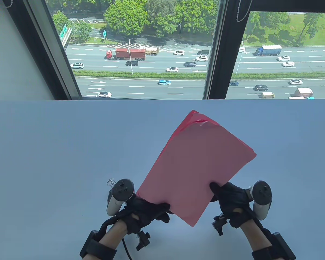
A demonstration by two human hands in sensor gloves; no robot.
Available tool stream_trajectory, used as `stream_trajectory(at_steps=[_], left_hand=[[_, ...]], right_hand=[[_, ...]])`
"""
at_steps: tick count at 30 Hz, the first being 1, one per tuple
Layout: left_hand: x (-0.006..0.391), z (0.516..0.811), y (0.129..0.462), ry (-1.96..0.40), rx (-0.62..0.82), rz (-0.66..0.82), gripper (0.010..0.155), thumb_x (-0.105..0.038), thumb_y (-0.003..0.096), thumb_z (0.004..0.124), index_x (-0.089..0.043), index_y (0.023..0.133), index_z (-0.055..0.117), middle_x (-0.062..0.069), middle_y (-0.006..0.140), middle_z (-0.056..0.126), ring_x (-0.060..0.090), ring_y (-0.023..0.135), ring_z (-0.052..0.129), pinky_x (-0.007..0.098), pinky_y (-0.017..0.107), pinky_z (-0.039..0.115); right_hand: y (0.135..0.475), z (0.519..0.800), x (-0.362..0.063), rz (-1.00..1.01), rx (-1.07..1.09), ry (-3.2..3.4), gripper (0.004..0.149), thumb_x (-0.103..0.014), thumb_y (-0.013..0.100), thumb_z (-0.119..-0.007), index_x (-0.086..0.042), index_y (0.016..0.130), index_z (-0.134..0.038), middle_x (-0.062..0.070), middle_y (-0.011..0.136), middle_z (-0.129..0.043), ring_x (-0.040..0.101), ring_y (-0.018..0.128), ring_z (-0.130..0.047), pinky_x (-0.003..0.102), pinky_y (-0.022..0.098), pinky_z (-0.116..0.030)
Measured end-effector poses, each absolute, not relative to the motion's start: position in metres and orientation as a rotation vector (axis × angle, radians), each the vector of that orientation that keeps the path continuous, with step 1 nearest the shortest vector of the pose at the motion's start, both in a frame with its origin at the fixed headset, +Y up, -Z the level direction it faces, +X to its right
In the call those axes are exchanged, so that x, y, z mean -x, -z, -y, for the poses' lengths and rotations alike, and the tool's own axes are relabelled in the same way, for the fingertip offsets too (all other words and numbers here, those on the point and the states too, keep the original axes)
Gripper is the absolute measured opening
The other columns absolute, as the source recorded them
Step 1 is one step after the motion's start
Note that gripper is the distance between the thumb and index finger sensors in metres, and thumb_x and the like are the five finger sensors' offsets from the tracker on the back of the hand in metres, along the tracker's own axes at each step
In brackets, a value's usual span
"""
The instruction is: Clip paper with binder clip (Left hand to clip)
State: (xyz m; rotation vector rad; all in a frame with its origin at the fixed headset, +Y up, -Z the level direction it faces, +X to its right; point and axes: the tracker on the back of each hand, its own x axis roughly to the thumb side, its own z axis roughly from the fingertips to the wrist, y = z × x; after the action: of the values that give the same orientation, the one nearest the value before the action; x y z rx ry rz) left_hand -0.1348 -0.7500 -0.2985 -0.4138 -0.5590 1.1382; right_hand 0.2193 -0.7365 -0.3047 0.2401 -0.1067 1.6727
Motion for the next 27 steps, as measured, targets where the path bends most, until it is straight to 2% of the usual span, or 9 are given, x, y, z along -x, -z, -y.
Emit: stream_trajectory(at_steps=[3, 8, 11, 14, 17, 22, 27], left_hand=[[0.154, 0.733, 0.301, -0.898, 0.228, 0.525, 0.057, -0.046, 0.045, 0.083, -0.02, 0.096, 0.085, 0.011, 0.077, 0.103, 0.029, 0.046, 0.11, 0.049, 0.04, 0.087], [0.197, 0.704, 0.304, -0.648, -0.181, 0.331, 0.054, -0.042, 0.0457, 0.082, -0.02, 0.095, 0.086, 0.012, 0.081, 0.101, 0.032, 0.048, 0.107, 0.051, 0.041, 0.084], [0.22, 0.696, 0.305, -0.531, -0.293, 0.218, 0.051, -0.039, 0.0464, 0.081, -0.024, 0.094, 0.087, 0.011, 0.089, 0.095, 0.033, 0.059, 0.102, 0.053, 0.047, 0.081], [0.243, 0.699, 0.31, -0.449, -0.248, 0.074, 0.051, -0.038, 0.0468, 0.082, -0.024, 0.096, 0.087, 0.013, 0.102, 0.082, 0.037, 0.079, 0.088, 0.057, 0.056, 0.072], [0.261, 0.709, 0.317, -0.386, -0.148, -0.044, 0.056, -0.041, 0.046, 0.084, -0.022, 0.099, 0.083, 0.013, 0.109, 0.071, 0.041, 0.089, 0.076, 0.059, 0.061, 0.066], [0.277, 0.728, 0.326, -0.397, 0.065, -0.119, 0.059, -0.048, 0.0456, 0.084, -0.018, 0.096, 0.086, 0.013, 0.106, 0.077, 0.041, 0.086, 0.08, 0.058, 0.059, 0.068], [0.272, 0.734, 0.331, -0.338, 0.021, -0.131, 0.064, -0.053, 0.0432, 0.087, -0.018, 0.097, 0.086, 0.016, 0.1, 0.083, 0.044, 0.078, 0.088, 0.058, 0.054, 0.073]], right_hand=[[0.308, 0.732, -0.237, 0.161, -0.191, -1.732, 0.044, -0.029, 0.043, -0.082, -0.007, 0.079, -0.09, 0.006, 0.054, -0.106, 0.027, 0.036, -0.108, 0.044, 0.028, -0.088], [0.315, 0.735, -0.258, 0.091, -0.147, -1.819, 0.044, -0.03, 0.043, -0.082, -0.007, 0.079, -0.092, 0.005, 0.052, -0.106, 0.026, 0.034, -0.108, 0.044, 0.027, -0.088], [0.319, 0.74, -0.259, 0.006, -0.148, -1.861, 0.043, -0.03, 0.043, -0.082, -0.007, 0.078, -0.092, 0.005, 0.051, -0.106, 0.027, 0.034, -0.108, 0.044, 0.028, -0.088], [0.322, 0.746, -0.255, -0.074, -0.164, -1.898, 0.043, -0.03, 0.042, -0.082, -0.007, 0.078, -0.092, 0.005, 0.051, -0.106, 0.027, 0.034, -0.108, 0.044, 0.028, -0.088], [0.323, 0.75, -0.249, -0.164, -0.19, -1.923, 0.043, -0.029, 0.043, -0.082, -0.007, 0.079, -0.092, 0.005, 0.051, -0.106, 0.028, 0.035, -0.108, 0.045, 0.028, -0.088], [0.322, 0.757, -0.242, -0.253, -0.217, -1.97, 0.043, -0.029, 0.043, -0.082, -0.007, 0.079, -0.092, 0.006, 0.052, -0.106, 0.028, 0.036, -0.107, 0.045, 0.029, -0.087], [0.325, 0.761, -0.24, -0.282, -0.214, -1.963, 0.043, -0.029, 0.043, -0.083, -0.007, 0.079, -0.092, 0.006, 0.053, -0.106, 0.03, 0.038, -0.107, 0.047, 0.03, -0.087]])
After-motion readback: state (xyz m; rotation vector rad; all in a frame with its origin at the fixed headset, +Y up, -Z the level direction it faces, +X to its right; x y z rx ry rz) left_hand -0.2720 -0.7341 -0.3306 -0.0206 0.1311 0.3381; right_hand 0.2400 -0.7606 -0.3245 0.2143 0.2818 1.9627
